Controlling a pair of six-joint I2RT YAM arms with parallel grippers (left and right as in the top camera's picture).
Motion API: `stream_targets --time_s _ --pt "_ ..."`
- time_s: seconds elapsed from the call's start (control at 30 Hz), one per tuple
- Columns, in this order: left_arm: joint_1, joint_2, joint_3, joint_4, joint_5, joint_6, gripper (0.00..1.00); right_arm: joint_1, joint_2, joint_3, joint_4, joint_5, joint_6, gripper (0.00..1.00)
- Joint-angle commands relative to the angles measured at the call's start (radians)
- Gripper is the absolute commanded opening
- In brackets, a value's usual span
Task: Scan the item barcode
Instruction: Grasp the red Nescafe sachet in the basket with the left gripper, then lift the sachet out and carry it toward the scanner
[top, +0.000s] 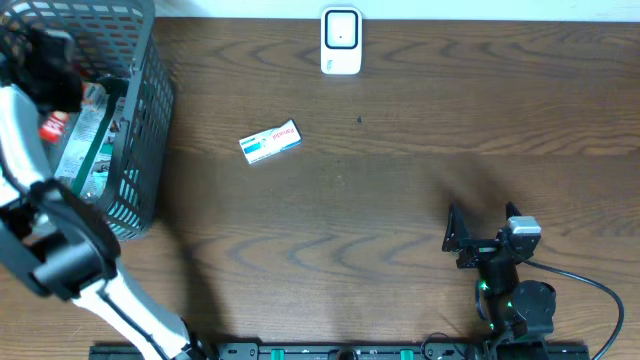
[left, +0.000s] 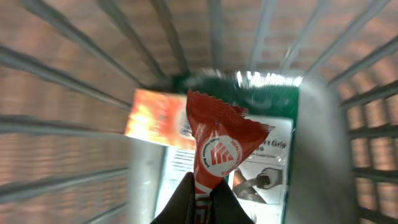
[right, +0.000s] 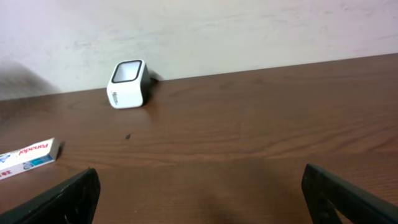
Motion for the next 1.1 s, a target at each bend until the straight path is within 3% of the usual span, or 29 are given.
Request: stream_targets --time_s 0.0,0.27,0.5,0.67,0.77,1.07 --pt "0.003 -0.136 0.008 -0.012 -0.017 -0.101 0.07 -0.005 -0.002 -0.001 -0.004 -0.004 0.01 0.99" --pt "-0.006 -0.423 0.008 -0.06 -0.011 -0.295 0.07 -0.005 -0.002 -0.001 -0.004 -0.004 0.01 0.99" --pt "-0.112 -0.552 0.007 -0.128 0.04 -0.374 0.07 -0.005 -0.002 -0.001 -0.004 -0.004 0.01 0.99" --pt "-0.247 -0.546 0.005 -0.184 0.027 -0.472 0.07 -0.005 -0.002 -0.001 -0.004 -0.004 0.01 0.99" --pt "-0.356 -0.519 -0.007 -0.204 -0.087 -0.533 0.07 -0.005 -0.002 -0.001 -0.004 -0.004 0.01 0.99" --pt "-0.582 -0.326 -0.045 -0.199 -0.262 -0.557 0.07 -0.005 -0.002 -0.001 -0.004 -0.004 0.01 0.99"
